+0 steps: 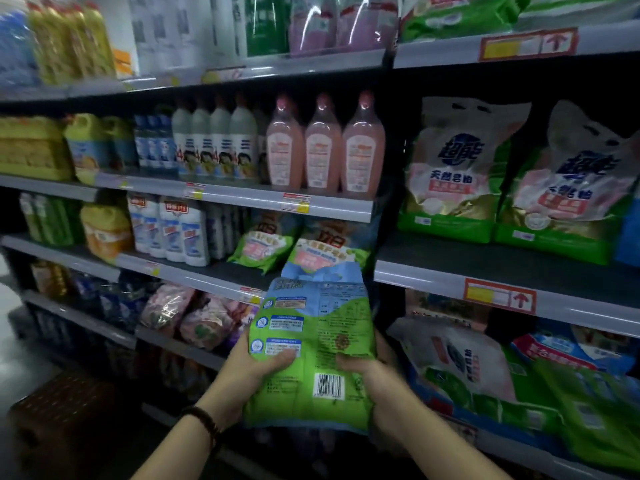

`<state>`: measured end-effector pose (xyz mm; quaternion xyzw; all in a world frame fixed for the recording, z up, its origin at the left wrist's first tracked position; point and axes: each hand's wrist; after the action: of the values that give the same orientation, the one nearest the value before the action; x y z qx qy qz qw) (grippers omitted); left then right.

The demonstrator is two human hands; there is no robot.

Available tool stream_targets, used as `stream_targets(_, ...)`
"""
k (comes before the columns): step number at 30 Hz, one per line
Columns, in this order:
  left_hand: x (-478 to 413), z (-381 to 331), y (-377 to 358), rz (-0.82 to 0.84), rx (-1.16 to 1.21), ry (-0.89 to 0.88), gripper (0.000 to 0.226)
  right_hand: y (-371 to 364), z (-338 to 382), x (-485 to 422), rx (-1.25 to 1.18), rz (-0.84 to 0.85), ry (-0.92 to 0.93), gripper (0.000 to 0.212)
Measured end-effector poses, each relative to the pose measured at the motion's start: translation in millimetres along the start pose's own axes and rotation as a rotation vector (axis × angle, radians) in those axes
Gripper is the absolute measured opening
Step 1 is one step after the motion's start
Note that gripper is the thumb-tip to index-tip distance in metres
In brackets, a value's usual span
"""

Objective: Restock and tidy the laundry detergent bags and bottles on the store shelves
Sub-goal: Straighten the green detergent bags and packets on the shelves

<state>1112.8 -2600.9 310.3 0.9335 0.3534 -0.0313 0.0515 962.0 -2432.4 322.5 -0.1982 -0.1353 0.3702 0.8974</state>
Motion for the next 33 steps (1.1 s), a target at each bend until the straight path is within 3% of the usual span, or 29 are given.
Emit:
stream_targets(3, -41.4, -7.6, 29.3, 0.003, -0.1, -0.062, 0.074, -24.7, -3.4, -44.7, 0.006, 0.006, 0.104, 0.059)
stream_targets(10, -148.3, -29.4, 100.1, -0.046, -0.191, -0.12, 0.051, -89.8, 9.4, -165.8, 0.087, 0.048, 0.194, 0.046)
stream_targets(14, -224.4, -60.1, 148.1, -0.092, -0.412, -0.184, 0.043, -136.3, 20.2, -256.6, 0.099, 0.023, 0.252, 0.044)
stream_targets(16, -260.7, -76.2, 167.2, -0.265, -0.589, -0.221, 0.047, -167.0, 20.4, -300.5, 0.051, -0.027, 0.267, 0.027)
stream_targets(17, -277.5, -79.0, 173.8, -0.406, -0.751, -0.214, 0.06, -182.3, 18.2, -318.1, 0.062, -0.06, 0.275, 0.02)
stream_targets(19, -301.0, -67.1, 164.2, -0.725, -1.063, -0.049, 0.081, -202.9, 0.7, -346.0, 0.192, -0.131, 0.315, 0.02)
stream_targets(20, -308.9, -51.5, 147.6, -0.813, -1.143, 0.038, 0.079, -207.3, -14.2, -357.0, 0.291, -0.174, 0.346, 0.028)
stream_targets(22, -315.5, -8.5, 102.4, -0.783, -1.199, 0.101, 0.06, -202.9, -42.8, -364.9, 0.461, -0.219, 0.417, 0.052)
stream_targets(24, -319.4, 32.7, 76.4, -0.716, -1.219, 0.052, 0.046, -190.9, -57.8, -368.1, 0.612, -0.232, 0.486, 0.057)
stream_targets(29, -323.3, 47.2, 88.5, -0.637, -1.207, -0.046, 0.051, -179.2, -48.2, -370.2, 0.692, -0.177, 0.451, 0.036)
stream_targets(33, -322.3, 54.7, 100.0, -0.576, -1.128, -0.145, 0.053, -183.8, -54.2, -354.3, 0.684, -0.275, 0.515, 0.024)
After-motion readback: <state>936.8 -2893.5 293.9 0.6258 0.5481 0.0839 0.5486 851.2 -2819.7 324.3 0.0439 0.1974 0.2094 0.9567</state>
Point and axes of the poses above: each hand's wrist, its own x-axis away from the middle knuckle, its own y-axis out of the back of the hand, z = x × y, and after that the axes turned 14 degrees about -x, right-handed
